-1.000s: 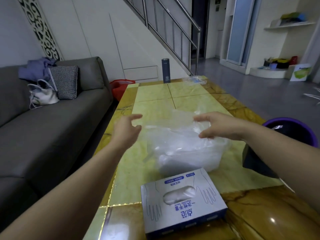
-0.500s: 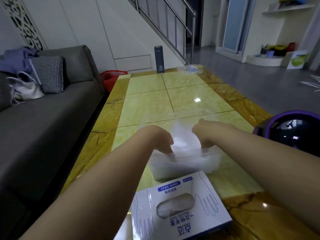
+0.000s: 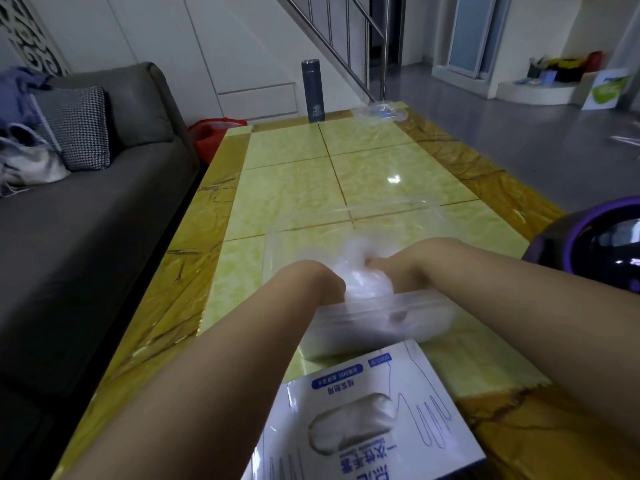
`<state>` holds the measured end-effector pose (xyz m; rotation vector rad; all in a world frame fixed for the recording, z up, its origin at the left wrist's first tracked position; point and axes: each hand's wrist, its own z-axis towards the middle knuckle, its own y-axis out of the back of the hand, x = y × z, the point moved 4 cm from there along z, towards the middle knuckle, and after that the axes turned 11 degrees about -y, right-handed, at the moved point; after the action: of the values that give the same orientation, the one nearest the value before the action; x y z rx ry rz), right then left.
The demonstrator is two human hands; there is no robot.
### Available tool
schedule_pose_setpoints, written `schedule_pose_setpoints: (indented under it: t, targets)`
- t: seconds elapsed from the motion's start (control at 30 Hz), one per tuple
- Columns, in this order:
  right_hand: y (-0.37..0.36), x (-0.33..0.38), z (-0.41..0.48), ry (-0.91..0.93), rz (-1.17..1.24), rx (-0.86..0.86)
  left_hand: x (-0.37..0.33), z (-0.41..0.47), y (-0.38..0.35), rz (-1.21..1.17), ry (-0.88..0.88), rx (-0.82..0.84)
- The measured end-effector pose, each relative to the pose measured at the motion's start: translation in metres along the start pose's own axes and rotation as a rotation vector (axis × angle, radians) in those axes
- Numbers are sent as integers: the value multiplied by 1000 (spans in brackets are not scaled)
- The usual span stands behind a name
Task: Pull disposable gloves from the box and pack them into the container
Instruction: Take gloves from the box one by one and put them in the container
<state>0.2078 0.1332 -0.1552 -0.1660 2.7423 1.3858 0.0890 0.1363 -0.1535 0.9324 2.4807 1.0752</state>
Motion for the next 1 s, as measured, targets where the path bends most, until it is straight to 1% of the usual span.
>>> schedule_pose_setpoints:
  t: [0.07,0.1,0.2,0.27,0.33,0.4,0.43,0.47,0.5,0.53,0.57,0.6,0.67,0.73,0.8,0.9,1.0]
  targets:
    - [-6,-4,2,-110,109,124,0,2,0,25,8,-5]
    - [-6,-4,-1,-133,100,126,-1,3,-1,31,18,-13]
    - [-3,-5,-14,-137,100,103,-4,-6,1,19,41,-93]
    - [-2,-4,-16,-128,135,71,-10,-19,9,-17,2,-198]
    - [2,-3,-22,-112,121,-2,-12,-44,20,-87,-47,-356]
    - [14,-6,-40,-100,142,-151,-11,-72,31,-208,-81,-565]
    - [22,-5,-56,-94,175,-280,-10,-91,32,-246,-93,-687]
    - [31,-5,-74,-78,195,-453,-9,-105,31,-266,-103,-809]
    - [37,-3,-95,-47,212,-632,-9,-120,26,-281,-121,-928]
    - [39,-2,-114,3,249,-765,-10,-131,19,-294,-156,-1038]
    - [35,5,-136,81,288,-833,-13,-144,6,-309,-199,-1129]
    - [27,14,-151,164,302,-827,-16,-152,-7,-321,-244,-1182]
    - [-3,34,-172,293,243,-684,-24,-163,-38,-328,-294,-1165]
    - [-33,47,-172,312,88,-554,-31,-160,-64,-292,-271,-1023]
    - [-55,52,-161,291,-10,-473,-39,-152,-85,-247,-227,-856]
    - [-72,54,-146,259,-3,-450,-49,-139,-105,-257,-152,-679]
    - [-79,55,-138,252,8,-484,-52,-126,-119,-280,-102,-627]
